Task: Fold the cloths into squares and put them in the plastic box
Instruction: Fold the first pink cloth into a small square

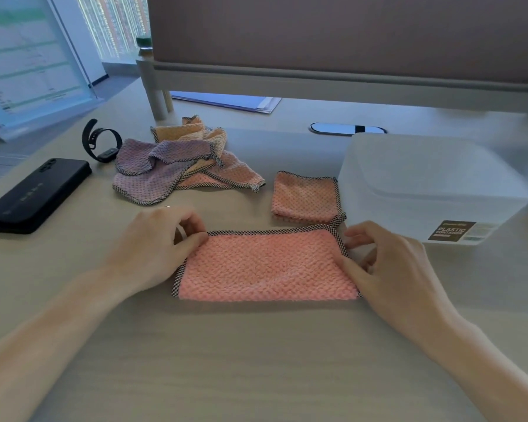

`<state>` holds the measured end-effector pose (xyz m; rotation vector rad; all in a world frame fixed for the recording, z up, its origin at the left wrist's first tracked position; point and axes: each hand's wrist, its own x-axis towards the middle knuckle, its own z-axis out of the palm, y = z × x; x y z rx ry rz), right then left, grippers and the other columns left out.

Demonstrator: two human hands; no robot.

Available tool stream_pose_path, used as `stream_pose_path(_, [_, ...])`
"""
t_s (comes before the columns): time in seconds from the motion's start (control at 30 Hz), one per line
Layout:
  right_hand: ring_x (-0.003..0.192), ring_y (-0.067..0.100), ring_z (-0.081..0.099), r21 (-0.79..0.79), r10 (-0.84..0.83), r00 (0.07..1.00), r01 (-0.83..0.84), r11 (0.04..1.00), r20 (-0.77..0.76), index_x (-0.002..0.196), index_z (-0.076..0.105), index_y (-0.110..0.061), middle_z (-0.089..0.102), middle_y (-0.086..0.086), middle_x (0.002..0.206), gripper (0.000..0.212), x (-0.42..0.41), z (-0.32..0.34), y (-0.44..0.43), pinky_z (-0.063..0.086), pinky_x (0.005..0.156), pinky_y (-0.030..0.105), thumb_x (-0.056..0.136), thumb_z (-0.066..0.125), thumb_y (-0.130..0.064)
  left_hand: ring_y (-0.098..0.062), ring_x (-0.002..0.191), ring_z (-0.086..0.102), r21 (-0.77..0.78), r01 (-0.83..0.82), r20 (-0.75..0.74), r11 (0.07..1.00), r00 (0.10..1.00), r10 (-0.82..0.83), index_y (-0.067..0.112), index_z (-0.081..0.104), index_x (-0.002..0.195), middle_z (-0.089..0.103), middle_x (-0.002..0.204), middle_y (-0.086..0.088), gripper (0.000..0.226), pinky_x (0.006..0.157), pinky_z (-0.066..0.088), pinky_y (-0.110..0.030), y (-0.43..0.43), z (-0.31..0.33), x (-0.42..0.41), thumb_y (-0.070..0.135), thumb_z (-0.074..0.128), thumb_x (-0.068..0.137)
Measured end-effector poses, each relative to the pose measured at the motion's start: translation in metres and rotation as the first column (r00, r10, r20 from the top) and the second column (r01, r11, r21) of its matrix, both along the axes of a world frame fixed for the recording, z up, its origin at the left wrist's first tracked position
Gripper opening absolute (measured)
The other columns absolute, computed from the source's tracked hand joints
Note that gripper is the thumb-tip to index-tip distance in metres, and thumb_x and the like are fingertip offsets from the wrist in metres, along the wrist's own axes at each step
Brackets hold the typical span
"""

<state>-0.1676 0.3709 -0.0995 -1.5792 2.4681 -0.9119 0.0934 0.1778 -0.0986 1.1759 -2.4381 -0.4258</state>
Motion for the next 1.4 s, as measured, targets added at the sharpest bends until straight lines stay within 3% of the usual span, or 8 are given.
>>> stream_pose_path(0.2, [0.072, -0.009, 0.062, -0.02, -0.021, 0.994, 0.023, 1.0, 0.106, 0.096, 0.072, -0.031, 0.07, -0.015, 0.07, 0.025, 0.006, -0.002, 0.021, 0.04, 0.066, 0.001, 0.076, 0.085, -0.036, -0.005, 0.068, 0.063, 0.104, -0.021, 0.076, 0.994, 0.997, 0.013, 0.028, 0.067, 0.079, 0.069, 0.076, 0.011, 0.015, 0.061, 0.043, -0.021, -0.009, 0.005, -0.005, 0.027, 0.081, 0.084])
stream_pose_path(0.3, [0.07, 0.0, 0.065, -0.086, -0.022, 0.985, 0.037, 0.996, 0.168, 0.094, 0.071, -0.031, 0.07, -0.015, 0.07, 0.025, 0.015, -0.005, 0.035, 0.043, 0.063, 0.003, 0.075, 0.086, -0.029, -0.014, 0.088, 0.06, -0.076, -0.031, 0.06, 0.997, 0.998, 0.036, 0.026, 0.063, 0.092, 0.063, 0.094, 0.009, 0.012, 0.075, 0.044, -0.032, 0.008, 0.012, -0.02, 0.031, 0.073, 0.088])
stream_pose_path(0.4, [0.066, 0.01, 0.065, -0.145, -0.013, 0.977, 0.045, 0.988, 0.213, 0.094, 0.068, -0.033, 0.069, -0.012, 0.075, 0.029, 0.022, -0.009, 0.047, 0.043, 0.058, 0.005, 0.075, 0.087, -0.021, -0.013, 0.112, 0.055, -0.094, 0.224, -0.028, 0.97, 0.973, -0.228, 0.03, 0.063, 0.115, 0.061, 0.118, 0.011, 0.023, 0.094, 0.045, -0.033, 0.048, 0.018, -0.063, 0.033, 0.065, 0.092])
stream_pose_path(0.47, [0.063, 0.011, 0.063, -0.159, -0.008, 0.973, 0.045, 0.986, 0.23, 0.094, 0.067, -0.034, 0.07, -0.013, 0.078, 0.031, 0.023, -0.012, 0.052, 0.042, 0.057, 0.006, 0.076, 0.086, -0.018, -0.013, 0.13, 0.049, -0.042, 0.405, 0.053, 0.913, 0.914, -0.403, 0.034, 0.055, 0.135, 0.055, 0.138, 0.012, 0.039, 0.111, 0.039, -0.035, 0.067, 0.013, -0.093, 0.04, 0.056, 0.097])
stream_pose_path(0.63, [0.067, 0.003, 0.064, -0.184, 0.007, 0.941, 0.059, 0.981, 0.337, 0.098, 0.067, -0.034, 0.074, -0.023, 0.085, 0.032, 0.019, -0.013, 0.056, 0.042, 0.061, 0.006, 0.08, 0.082, -0.012, -0.01, 0.154, 0.015, 0.012, 0.515, 0.267, 0.857, 0.824, -0.499, 0.041, 0.023, 0.158, 0.023, 0.167, 0.01, 0.062, 0.127, 0.013, -0.038, 0.074, -0.01, -0.112, 0.061, 0.027, 0.099])
stream_pose_path(0.97, [0.069, 0.006, 0.063, -0.183, 0.135, 0.927, -0.074, 0.98, 0.349, 0.1, 0.066, -0.032, 0.076, -0.018, 0.09, 0.036, 0.014, -0.013, 0.059, 0.046, 0.064, 0.01, 0.079, 0.082, -0.008, -0.004, 0.151, 0.02, -0.058, 0.531, 0.248, 0.845, 0.828, -0.503, 0.039, 0.027, 0.156, 0.028, 0.163, 0.016, 0.064, 0.125, 0.014, -0.032, 0.075, -0.015, -0.108, 0.064, 0.025, 0.098])
stream_pose_path(1.13, [0.08, 0.007, 0.071, -0.161, 0.213, 0.916, -0.166, 0.973, 0.341, 0.109, 0.063, -0.036, 0.076, -0.013, 0.091, 0.04, 0.011, -0.011, 0.062, 0.054, 0.074, 0.019, 0.08, 0.083, -0.018, 0.006, 0.13, 0.034, 0.065, 0.449, 0.049, 0.891, 0.891, -0.452, 0.041, 0.036, 0.15, 0.04, 0.147, 0.026, 0.052, 0.112, 0.026, -0.021, 0.072, -0.005, -0.112, 0.056, 0.043, 0.101])
stream_pose_path(1.4, [0.091, 0.003, 0.061, -0.163, 0.379, 0.917, -0.396, 0.904, -0.127, 0.105, 0.075, -0.028, 0.069, -0.023, 0.093, 0.018, -0.004, -0.024, 0.072, 0.047, 0.069, 0.011, 0.093, 0.068, -0.016, 0.011, 0.133, 0.041, 0.021, 0.48, 0.044, 0.877, 0.876, -0.48, 0.042, 0.054, 0.139, 0.052, 0.139, 0.03, 0.039, 0.117, 0.03, -0.025, 0.056, -0.015, -0.104, 0.044, 0.055, 0.099])
